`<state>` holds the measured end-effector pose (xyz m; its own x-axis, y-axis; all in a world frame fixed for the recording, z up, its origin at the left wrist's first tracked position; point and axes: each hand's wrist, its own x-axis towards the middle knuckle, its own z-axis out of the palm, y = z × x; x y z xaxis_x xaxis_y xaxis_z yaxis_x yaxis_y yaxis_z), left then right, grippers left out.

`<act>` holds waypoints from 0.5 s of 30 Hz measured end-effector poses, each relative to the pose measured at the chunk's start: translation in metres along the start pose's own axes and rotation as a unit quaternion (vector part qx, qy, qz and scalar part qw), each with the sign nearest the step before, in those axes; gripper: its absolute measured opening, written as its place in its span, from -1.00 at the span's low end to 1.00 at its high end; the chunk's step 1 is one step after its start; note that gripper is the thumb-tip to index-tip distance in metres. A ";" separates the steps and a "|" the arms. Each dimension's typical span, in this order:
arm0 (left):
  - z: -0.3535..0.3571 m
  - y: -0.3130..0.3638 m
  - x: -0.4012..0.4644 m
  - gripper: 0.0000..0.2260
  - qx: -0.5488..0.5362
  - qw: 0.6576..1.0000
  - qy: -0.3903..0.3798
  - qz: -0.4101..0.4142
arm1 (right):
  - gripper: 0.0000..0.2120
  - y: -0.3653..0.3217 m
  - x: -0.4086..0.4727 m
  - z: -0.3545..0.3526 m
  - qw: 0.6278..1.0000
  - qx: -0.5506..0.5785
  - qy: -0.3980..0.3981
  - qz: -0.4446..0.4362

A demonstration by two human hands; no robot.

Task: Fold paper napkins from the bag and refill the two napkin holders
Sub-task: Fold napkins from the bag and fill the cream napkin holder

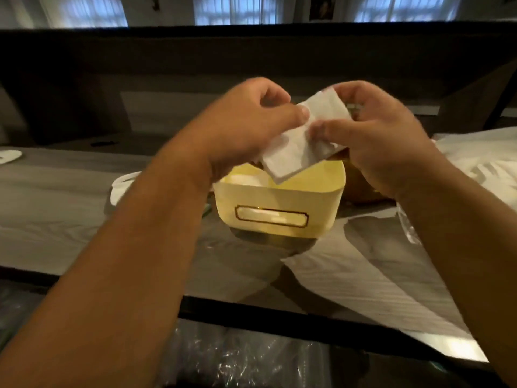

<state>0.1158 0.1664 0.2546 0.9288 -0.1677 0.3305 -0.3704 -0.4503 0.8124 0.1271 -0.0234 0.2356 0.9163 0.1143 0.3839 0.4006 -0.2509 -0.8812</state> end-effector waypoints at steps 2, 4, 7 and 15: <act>-0.014 -0.003 0.027 -0.71 0.049 0.998 -0.026 -0.037 | -0.61 -0.002 0.035 0.013 0.998 -0.042 -0.044 0.017; -0.022 -0.015 0.047 -0.71 0.080 0.995 -0.028 -0.053 | -0.60 -0.003 0.062 0.025 0.990 -0.102 -0.089 0.039; -0.024 -0.041 0.059 -0.64 0.128 0.989 -0.034 -0.071 | -0.54 0.001 0.088 0.033 0.962 -0.208 -0.171 0.048; -0.023 -0.073 0.060 -0.44 0.139 0.986 -0.058 -0.079 | -0.46 0.005 0.103 0.054 0.888 -0.363 -0.281 0.035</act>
<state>0.1983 0.2098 0.2262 0.9755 -0.1692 0.1404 -0.2192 -0.6983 0.6814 0.2234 0.0394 0.2559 0.8737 0.4845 -0.0435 0.4267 -0.8063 -0.4097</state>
